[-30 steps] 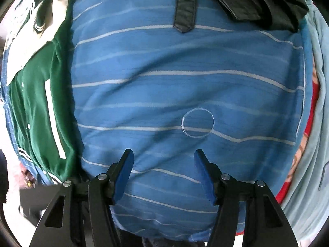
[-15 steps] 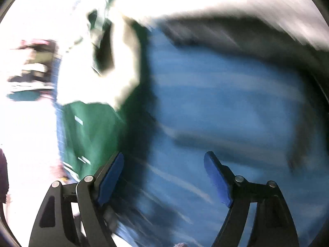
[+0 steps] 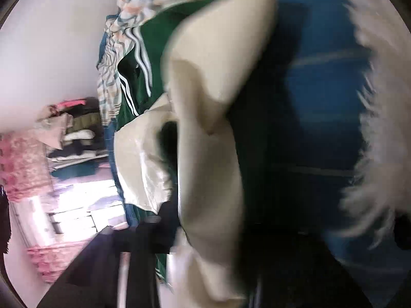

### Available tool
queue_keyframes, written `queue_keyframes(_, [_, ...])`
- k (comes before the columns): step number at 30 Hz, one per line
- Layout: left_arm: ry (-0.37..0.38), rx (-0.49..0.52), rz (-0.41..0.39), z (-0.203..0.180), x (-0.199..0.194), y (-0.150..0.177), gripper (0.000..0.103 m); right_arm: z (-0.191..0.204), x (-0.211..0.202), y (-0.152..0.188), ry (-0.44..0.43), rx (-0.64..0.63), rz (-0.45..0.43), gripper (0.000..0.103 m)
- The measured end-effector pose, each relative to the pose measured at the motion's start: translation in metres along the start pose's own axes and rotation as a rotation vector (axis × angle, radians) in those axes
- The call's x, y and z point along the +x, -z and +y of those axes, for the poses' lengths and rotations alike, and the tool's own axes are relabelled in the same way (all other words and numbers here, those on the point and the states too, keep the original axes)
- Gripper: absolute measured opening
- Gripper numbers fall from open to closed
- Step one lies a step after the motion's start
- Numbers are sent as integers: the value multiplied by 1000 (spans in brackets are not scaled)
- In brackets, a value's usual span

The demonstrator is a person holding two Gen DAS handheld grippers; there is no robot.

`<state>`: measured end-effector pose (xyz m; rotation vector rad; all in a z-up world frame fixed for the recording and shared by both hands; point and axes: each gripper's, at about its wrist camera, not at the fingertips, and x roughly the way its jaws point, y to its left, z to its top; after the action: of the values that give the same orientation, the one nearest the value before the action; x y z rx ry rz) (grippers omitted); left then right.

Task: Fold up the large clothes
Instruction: 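Grasp the jacket side edge with the left gripper and lift it while the right gripper grasps the cream sleeve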

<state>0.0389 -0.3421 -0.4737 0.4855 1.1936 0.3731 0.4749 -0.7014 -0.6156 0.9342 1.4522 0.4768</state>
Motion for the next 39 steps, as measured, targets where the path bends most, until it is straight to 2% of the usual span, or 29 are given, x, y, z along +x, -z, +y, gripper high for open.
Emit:
queue_keyframes(4, [59, -47, -14, 41, -5, -6, 10, 67, -5, 29, 105, -52, -33, 17])
queue_keyframes(7, [75, -90, -22, 85, -1, -12, 9, 125, -10, 38, 166, -92, -63, 16])
queue_keyframes(8, [84, -115, -19, 103, 3, -15, 9, 132, -18, 40, 181, -99, -67, 15])
queue_keyframes(9, [88, -134, -18, 117, 6, -18, 9, 154, -10, 53, 204, -101, -75, 15])
queue_keyframes(12, [120, -203, 0, 159, 25, -26, 9, 204, 7, 61, 250, -100, -88, 15])
queue_keyframes(15, [129, -257, 6, 196, 44, -30, 9, 256, 39, 77, 281, -116, -92, 15])
queue_keyframes(17, [137, -284, 13, 214, 56, -31, 9, 300, 81, 78, 305, -133, -93, 15])
queue_keyframes(22, [166, -343, 43, 251, 89, -28, 9, 366, 152, 71, 369, -190, -55, 15])
queue_keyframes(26, [208, -394, 92, 273, 119, -21, 9, 399, 221, 65, 437, -230, -3, 15])
queue_keyframes(30, [270, -451, 169, 287, 161, -10, 13, 410, 297, 57, 512, -241, 61, 15])
queue_keyframes(33, [346, -509, 222, 295, 192, 1, 16, 411, 349, 56, 586, -246, 97, 16])
queue_keyframes(34, [395, -545, 243, 302, 205, 6, 16, 411, 362, 55, 613, -241, 104, 17])
queue_keyframes(37, [482, -645, 278, 321, 225, 18, 26, 410, 392, 53, 679, -197, 129, 35])
queue_keyframes(38, [483, -662, 285, 326, 227, 22, 37, 414, 399, 53, 681, -173, 133, 43])
queue_keyframes(39, [476, -682, 293, 332, 230, 26, 45, 417, 402, 52, 667, -164, 137, 46])
